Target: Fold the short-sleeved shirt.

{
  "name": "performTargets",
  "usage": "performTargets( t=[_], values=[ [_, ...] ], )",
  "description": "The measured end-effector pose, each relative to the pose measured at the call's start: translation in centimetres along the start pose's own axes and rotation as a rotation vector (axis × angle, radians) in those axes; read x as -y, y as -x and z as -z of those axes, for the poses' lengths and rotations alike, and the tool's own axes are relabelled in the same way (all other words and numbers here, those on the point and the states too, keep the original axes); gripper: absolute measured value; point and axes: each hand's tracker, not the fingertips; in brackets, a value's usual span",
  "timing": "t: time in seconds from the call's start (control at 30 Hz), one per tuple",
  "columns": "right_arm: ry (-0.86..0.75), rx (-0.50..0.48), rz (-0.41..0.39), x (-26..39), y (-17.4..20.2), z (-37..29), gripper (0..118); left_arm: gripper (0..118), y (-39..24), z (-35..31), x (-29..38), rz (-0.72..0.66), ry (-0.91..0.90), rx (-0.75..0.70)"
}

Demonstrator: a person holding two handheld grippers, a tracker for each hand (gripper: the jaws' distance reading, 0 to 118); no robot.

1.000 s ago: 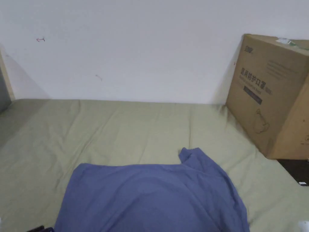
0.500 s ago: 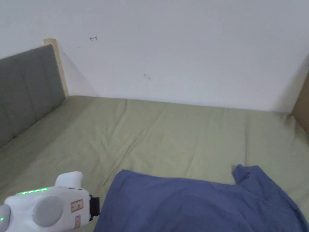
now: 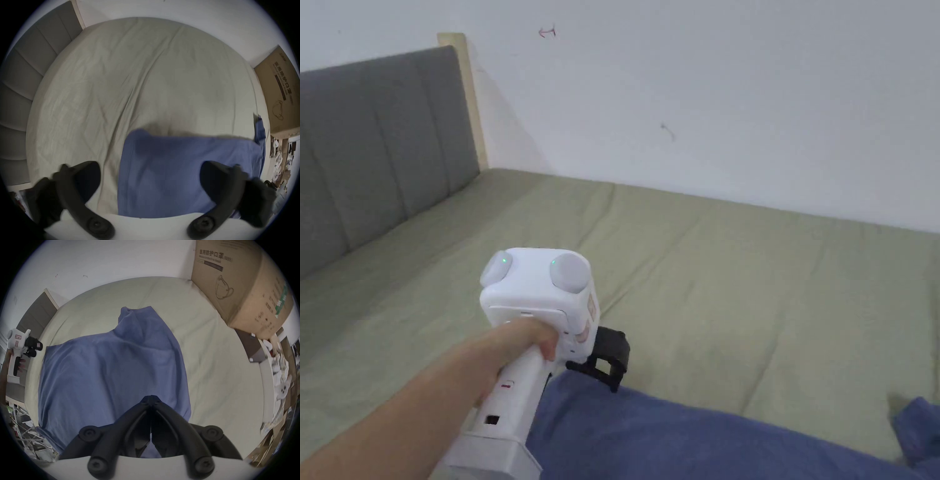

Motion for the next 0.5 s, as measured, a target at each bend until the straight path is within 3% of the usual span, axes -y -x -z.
performTargets(
  t=[0.3,0.33,0.37,0.43,0.5],
  values=[
    [-0.046,-0.002,0.011,-1.4,-0.7,1.4,0,109,2.1,4.1,-0.4,-0.055,0.068,-0.067],
    [-0.045,0.0,0.017,-1.4,-0.9,1.5,0,90,1.9,4.0,0.0,-0.06,0.079,-0.062],
    [-0.045,0.002,0.023,-1.3,-1.1,1.5,0,49,2.0,3.7,0.3,-0.087,0.037,-0.024],
    [-0.046,0.01,0.034,-1.2,-1.6,1.8,0,3,1.4,2.9,0.8,-0.082,0.01,-0.06],
    [-0.052,0.019,0.046,-1.1,-2.0,1.7,0,3,0.8,1.9,1.5,-0.047,0.037,-0.04]
  ],
)
